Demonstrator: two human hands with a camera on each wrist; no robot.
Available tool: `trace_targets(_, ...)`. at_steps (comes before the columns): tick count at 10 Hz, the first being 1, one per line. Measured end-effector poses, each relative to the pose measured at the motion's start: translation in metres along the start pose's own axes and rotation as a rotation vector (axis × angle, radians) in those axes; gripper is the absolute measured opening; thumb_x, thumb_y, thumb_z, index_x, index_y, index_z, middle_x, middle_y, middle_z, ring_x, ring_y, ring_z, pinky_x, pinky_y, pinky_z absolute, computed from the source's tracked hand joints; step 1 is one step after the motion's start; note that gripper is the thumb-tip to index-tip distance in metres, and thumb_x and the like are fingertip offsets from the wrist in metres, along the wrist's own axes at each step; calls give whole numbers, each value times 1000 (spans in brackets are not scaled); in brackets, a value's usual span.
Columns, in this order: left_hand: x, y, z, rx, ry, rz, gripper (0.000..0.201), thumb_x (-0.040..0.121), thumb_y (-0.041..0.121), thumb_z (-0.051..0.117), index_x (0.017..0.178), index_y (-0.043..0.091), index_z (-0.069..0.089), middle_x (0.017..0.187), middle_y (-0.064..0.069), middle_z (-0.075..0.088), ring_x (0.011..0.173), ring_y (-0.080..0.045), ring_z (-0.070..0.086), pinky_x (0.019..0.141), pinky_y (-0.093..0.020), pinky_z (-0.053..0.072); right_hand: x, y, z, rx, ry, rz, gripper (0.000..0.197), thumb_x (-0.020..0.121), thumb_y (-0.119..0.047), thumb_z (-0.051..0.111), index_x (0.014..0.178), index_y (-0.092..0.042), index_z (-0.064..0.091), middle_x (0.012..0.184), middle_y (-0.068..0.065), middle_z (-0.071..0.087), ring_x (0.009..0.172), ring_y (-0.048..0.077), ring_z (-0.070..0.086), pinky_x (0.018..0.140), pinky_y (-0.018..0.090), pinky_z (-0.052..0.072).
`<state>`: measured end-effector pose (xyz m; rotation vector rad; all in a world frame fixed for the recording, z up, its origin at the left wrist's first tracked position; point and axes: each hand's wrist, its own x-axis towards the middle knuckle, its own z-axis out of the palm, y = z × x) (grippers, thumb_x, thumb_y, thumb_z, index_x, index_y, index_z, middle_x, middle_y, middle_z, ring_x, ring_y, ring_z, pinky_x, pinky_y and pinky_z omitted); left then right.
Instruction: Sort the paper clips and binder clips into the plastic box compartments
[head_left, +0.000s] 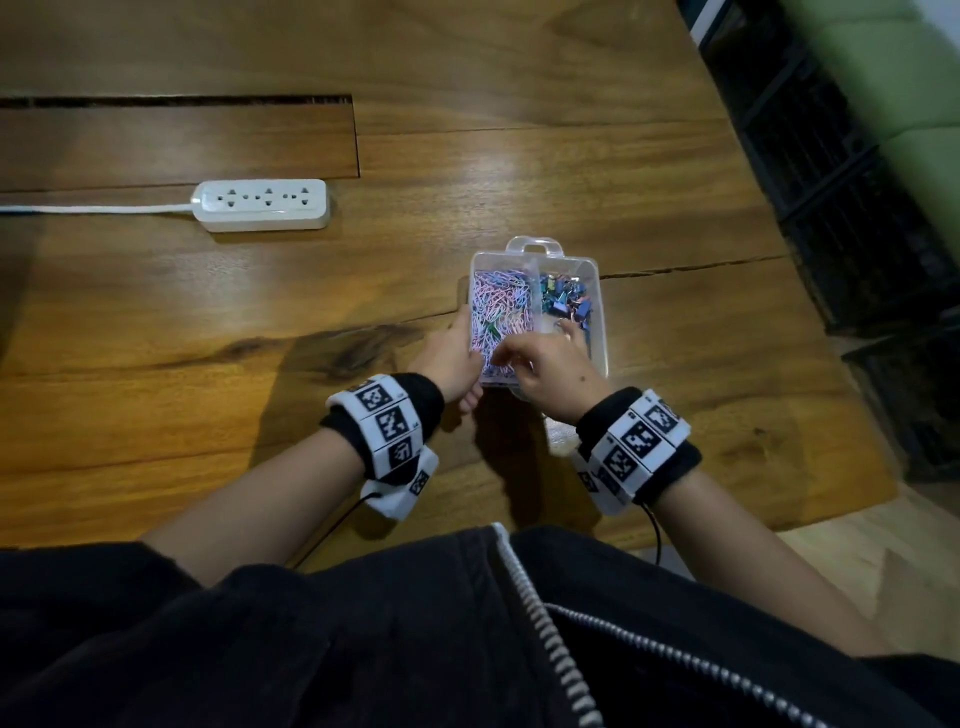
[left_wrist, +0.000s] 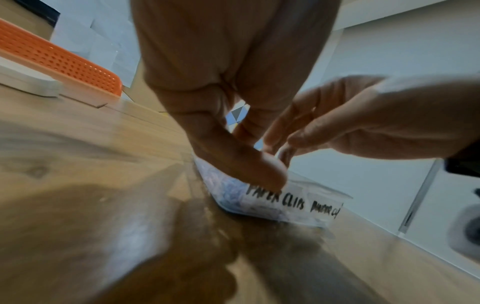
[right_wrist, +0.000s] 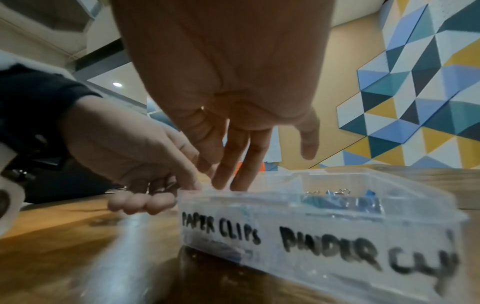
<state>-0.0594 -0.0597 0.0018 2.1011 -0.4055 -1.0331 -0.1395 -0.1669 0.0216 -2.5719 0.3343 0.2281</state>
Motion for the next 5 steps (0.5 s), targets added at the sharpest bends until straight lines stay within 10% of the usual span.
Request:
trace_targets(3,37,27,-10,-20,-10,-27,65,95,9,38,147,29,5,63,-8,60,45,-14,53,41,-24,49,-24,16,-6,379,487,92,34,81,-14,49,74,-47,53,80,-28,57,79,-5,58,85,49,48)
trace_targets(4,33,30,-19,80,-18,12,59,96,24,40,145,32,9,79,-10,65,51,-16,54,49,-29,51,-45,20,-6,445,534,125,52,80,7,56,71,-44,57,74,-25,62,81,-12,58,79,14,49)
trace_targets(5,2,20,-29,358,-5,63,47,97,31,38,141,18,26,114,-12,63,90,-24,62,76,-30,49,-72,16,-2,517,612,111,52,77,3,57,77,-49,64,83,-30,65,80,-7,61,71,5,44)
